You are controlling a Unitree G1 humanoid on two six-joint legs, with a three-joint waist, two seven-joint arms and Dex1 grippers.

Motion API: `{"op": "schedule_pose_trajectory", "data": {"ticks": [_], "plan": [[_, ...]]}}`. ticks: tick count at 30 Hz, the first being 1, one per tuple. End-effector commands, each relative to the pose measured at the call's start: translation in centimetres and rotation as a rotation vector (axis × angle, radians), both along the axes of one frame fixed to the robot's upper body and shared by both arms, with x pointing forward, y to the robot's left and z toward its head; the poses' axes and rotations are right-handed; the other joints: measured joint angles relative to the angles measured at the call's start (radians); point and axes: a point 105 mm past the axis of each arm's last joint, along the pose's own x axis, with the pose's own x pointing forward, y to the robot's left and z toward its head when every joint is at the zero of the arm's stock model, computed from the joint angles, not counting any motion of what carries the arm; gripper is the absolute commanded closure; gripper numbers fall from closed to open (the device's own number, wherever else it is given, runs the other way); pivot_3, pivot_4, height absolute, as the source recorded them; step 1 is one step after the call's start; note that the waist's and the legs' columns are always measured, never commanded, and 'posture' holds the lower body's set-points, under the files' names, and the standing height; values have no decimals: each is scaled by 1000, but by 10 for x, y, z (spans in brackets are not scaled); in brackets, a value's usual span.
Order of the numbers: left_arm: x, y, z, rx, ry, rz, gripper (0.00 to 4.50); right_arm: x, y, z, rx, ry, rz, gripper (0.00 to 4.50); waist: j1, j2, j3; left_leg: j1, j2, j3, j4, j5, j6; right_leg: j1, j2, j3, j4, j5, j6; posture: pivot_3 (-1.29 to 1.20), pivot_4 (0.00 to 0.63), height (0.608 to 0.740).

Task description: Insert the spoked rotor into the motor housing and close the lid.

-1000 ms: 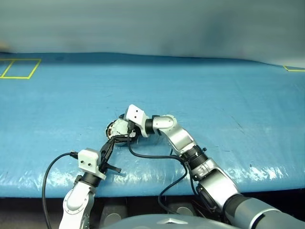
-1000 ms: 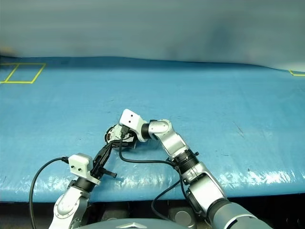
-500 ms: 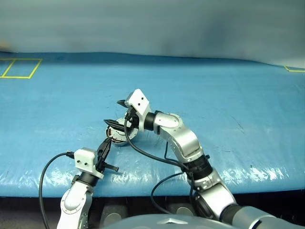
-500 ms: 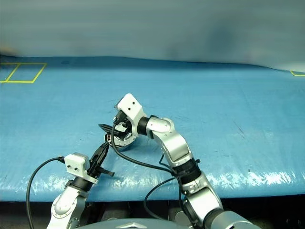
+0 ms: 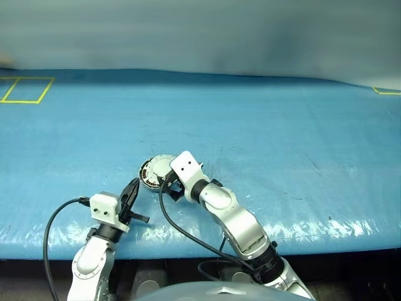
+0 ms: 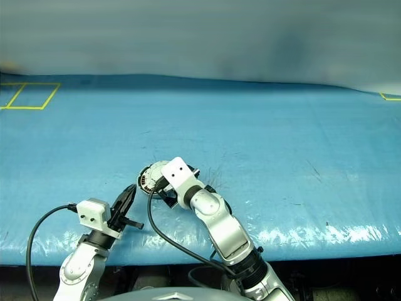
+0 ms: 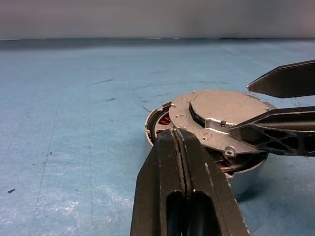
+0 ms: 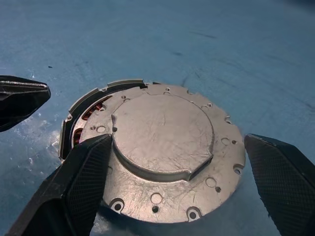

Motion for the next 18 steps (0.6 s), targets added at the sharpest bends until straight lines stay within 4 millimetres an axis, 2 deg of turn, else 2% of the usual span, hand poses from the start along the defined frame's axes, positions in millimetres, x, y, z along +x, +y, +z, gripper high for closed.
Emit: {"op": "schedule_pose_trajectory", "data": {"ticks": [1,18], "plan": [[0,1,5,-2,-18,-7,4500,-3,8,17,83,-38,13,17,0,0,0,0,0,0,0,0,0,0,0,0,0,0,0,0,150,740],[-1,3,2,0,-7,-9,4500,-13,33,-2,93,29,144,17,-2,0,0,0,0,0,0,0,0,1,0,0,0,0,0,0,150,740]]}}
